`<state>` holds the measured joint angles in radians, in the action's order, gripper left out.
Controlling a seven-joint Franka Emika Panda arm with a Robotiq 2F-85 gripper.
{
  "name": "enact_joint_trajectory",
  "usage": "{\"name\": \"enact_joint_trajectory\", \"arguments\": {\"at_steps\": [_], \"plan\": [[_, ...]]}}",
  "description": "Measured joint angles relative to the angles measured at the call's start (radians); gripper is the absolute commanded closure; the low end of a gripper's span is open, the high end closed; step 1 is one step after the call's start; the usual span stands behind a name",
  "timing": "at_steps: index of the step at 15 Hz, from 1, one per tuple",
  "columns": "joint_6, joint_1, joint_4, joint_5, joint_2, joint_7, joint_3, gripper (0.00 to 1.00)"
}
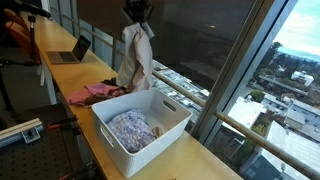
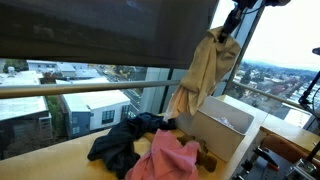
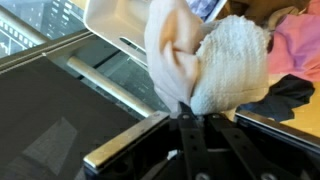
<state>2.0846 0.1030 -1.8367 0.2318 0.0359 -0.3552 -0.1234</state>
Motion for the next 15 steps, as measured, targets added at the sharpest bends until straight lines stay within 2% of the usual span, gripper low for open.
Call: {"name": "enact_joint_trajectory", "arguments": {"at_steps": [4,7,11,15], "plan": [[-0.056,-0.050,0.143,0.000,0.007,-0.038,0.062,0.98],[-0.071,-0.074,0.210,-0.001,-0.001,-0.048,0.089,0.98],[-0.071,-0.080,0.204,-0.007,-0.023,-0.044,0.098,0.98],[-0.067,-0.078,0.142,-0.008,-0.039,-0.031,0.098,0.98]]}}
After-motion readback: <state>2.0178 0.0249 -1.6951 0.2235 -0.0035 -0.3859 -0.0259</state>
